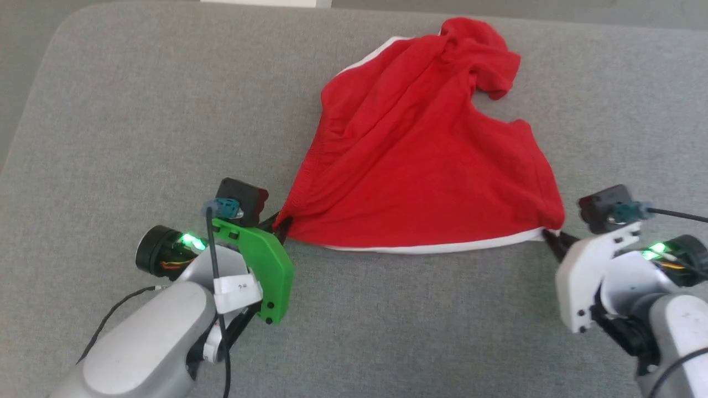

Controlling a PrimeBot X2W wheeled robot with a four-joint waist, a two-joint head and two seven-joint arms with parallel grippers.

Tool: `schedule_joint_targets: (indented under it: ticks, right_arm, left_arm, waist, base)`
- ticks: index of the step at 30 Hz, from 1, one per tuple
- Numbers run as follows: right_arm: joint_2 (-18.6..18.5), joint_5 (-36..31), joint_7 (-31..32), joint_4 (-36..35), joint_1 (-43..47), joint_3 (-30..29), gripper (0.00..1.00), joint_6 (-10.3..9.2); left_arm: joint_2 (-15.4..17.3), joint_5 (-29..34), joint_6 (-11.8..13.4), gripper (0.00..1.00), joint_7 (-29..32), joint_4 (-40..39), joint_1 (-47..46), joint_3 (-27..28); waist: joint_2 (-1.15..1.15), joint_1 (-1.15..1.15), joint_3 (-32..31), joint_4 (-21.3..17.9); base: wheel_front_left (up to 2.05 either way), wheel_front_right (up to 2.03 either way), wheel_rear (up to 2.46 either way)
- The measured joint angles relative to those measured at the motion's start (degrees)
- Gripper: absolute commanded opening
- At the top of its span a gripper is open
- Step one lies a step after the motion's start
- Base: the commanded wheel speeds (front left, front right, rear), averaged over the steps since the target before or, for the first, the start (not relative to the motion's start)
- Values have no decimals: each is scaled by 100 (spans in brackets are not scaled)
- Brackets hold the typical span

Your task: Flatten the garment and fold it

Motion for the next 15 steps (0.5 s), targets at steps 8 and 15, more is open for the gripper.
schedule_joint_targets:
  ticks: [8,15]
  right_arm:
    - [-557,670,-420,-557,44,-44,0,0]
    - [-975,1345,-818,-827,14,-94,0,0]
  left_arm:
    - [111,-142,62,0,-62,-289,13,219]
    - [328,-181,121,0,92,-792,-118,400]
  waist:
    - [0,0,-397,-106]
    - [0,0,-747,-220]
  base:
    - [0,0,0]
    - [0,0,0]
